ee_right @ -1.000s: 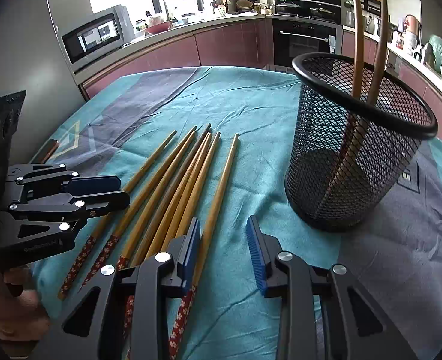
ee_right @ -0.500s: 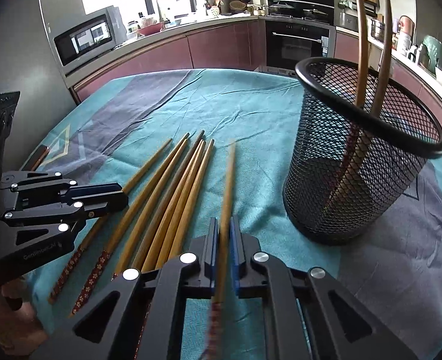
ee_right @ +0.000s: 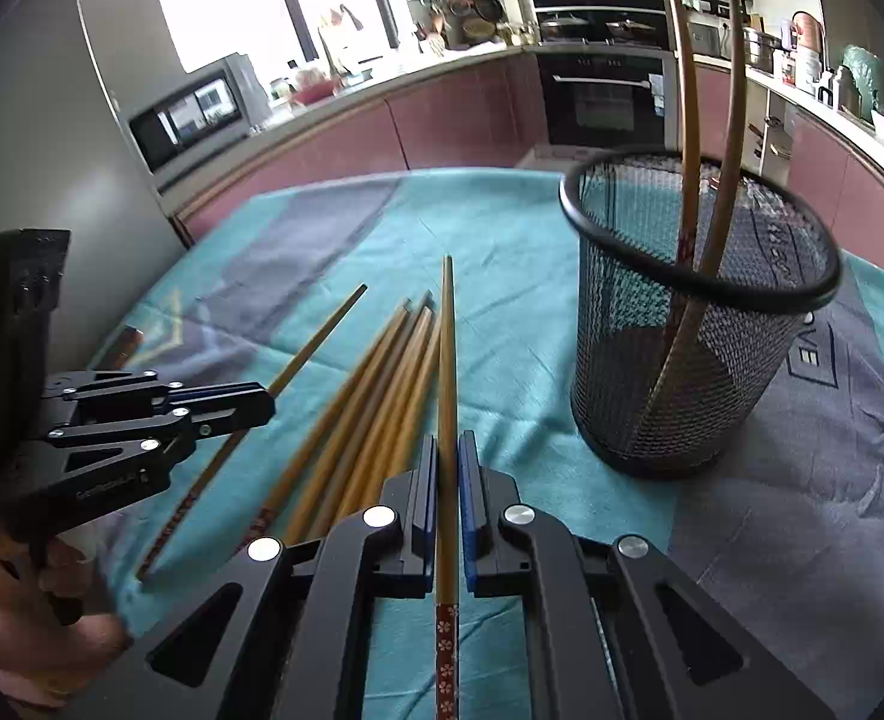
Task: Organize utensils
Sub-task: 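Lift the right tool's chopstick over the mesh cup while the left tool carries its own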
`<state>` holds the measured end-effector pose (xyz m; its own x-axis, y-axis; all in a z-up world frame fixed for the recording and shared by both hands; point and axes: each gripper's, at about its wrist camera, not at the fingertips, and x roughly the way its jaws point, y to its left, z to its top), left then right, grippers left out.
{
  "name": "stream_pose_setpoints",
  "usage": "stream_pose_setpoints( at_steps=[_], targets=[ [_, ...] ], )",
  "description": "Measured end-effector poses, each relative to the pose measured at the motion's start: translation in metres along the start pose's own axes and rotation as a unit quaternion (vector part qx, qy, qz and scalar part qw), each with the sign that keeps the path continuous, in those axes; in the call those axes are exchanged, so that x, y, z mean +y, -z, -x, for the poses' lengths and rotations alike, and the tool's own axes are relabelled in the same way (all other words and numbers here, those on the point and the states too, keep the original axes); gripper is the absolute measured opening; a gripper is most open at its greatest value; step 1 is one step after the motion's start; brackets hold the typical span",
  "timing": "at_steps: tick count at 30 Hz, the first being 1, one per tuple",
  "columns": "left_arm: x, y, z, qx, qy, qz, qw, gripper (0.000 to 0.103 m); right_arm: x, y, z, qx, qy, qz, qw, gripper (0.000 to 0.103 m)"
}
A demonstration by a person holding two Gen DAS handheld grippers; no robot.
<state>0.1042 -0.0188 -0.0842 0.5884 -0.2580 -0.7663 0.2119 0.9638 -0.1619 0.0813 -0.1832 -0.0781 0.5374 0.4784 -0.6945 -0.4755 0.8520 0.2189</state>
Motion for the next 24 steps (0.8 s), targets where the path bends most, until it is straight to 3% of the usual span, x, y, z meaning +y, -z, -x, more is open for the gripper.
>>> stream_pose_setpoints(
  at_steps=[8,13,24],
  targets=[
    [-0.011,-0.018,0.04,-0.047,0.05,-0.022,0.9975,0.008,-0.008,-0.009,0.039,-0.04,-0.034,-0.014,0.999,0.006],
    [-0.017,-0.03,0.062,-0.072,0.086,-0.029,0.9933,0.008,-0.018,-0.013,0.062,-0.069,-0.037,-0.026,0.997,0.006],
    [-0.04,-0.067,0.089,-0.126,0.128,-0.048,0.9825,0.008,-0.039,-0.029,0.109,-0.143,-0.033,-0.039,0.988,0.006]
  ],
)
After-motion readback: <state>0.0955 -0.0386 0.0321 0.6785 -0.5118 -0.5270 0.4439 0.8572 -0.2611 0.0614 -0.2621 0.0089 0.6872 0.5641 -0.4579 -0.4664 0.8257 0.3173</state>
